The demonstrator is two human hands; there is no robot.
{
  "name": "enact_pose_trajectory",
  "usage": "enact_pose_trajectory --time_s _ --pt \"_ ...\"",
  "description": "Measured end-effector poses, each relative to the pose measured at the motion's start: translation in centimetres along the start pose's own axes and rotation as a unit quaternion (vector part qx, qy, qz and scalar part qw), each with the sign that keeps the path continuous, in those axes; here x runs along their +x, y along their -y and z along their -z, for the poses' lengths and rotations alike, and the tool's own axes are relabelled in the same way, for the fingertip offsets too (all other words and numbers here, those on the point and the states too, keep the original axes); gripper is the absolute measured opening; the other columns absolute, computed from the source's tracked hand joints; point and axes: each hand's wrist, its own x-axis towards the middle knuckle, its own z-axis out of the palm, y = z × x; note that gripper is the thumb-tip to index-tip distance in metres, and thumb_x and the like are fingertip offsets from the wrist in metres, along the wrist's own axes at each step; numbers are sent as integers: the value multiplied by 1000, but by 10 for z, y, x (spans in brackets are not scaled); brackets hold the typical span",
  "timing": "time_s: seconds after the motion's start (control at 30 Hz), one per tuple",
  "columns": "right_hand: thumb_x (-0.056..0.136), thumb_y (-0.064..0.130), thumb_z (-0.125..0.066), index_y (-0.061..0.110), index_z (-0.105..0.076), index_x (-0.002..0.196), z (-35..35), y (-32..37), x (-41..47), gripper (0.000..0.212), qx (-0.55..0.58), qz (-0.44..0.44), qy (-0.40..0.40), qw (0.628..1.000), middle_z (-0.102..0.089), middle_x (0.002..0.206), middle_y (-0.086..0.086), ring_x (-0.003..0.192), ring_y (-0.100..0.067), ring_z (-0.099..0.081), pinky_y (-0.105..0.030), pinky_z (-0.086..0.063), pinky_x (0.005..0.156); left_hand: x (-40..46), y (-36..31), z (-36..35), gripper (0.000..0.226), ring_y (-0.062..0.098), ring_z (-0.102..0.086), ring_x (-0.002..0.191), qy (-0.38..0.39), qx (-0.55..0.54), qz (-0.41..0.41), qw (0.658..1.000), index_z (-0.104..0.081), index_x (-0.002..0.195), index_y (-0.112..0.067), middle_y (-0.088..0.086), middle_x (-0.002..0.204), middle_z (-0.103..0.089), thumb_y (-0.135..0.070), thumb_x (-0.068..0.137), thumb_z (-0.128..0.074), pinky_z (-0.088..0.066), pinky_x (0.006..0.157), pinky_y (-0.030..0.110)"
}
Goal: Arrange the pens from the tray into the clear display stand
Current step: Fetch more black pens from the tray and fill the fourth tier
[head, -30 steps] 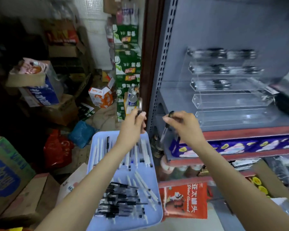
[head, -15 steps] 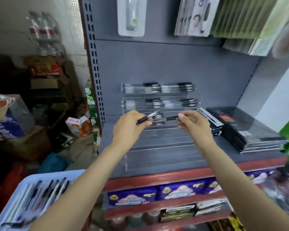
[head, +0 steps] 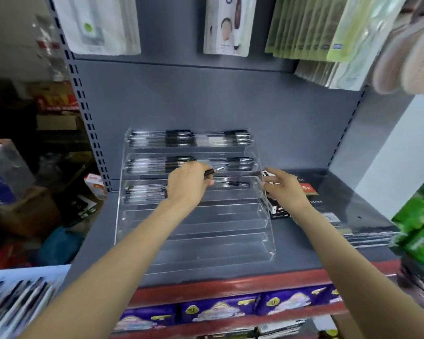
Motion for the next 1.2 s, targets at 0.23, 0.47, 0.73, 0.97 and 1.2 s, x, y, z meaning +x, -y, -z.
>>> enact_pose_trajectory --time_s 0.23,0.47,0.73,0.97,1.2 --pt "86 3 -63 17 -60 123 4 -6 8 40 30 21 47 998 -66 113 -9 103 -27 -64 -46 -52 92 17 -12 -13 8 31 -63 85 52 171 -41 983 -65 93 -9 10 95 -64 -11 87 -59 -41 60 32" --pt "86 7 -64 18 -59 125 7 -11 12 40 38 17 58 997 -65 117 -8 103 -22 -64 -41 -54 91 19 -15 -11 12 29 -63 87 75 168 -71 980 -63 92 -12 9 96 -66 -23 88 -62 -42 62 31" --pt "88 4 -61 15 -57 127 6 -10 8 41 57 13 54 997 -64 117 -5 101 -20 -63 -30 -53 84 14 -6 -14 31 20 -39 111 113 20 -155 981 -56 111 -4 4 106 -37 -21 98 -32 -33 102 30" --pt "89 5 -59 16 -53 131 3 -8 3 43 71 4 44 997 -62 111 -7 103 -20 -60 -29 -52 85 15 -5 -13 18 16 -53 82 98 -8 -154 983 -56 111 -6 3 86 -45 -14 97 -47 -39 70 16" --pt "90 2 -57 11 -50 134 3 -6 1 46 97 -13 54 994 -67 100 -13 103 -23 -63 -23 -53 81 20 -11 -16 15 8 -54 82 99 -111 -79 986 -71 100 -12 3 99 -67 -13 87 -64 -41 80 18"
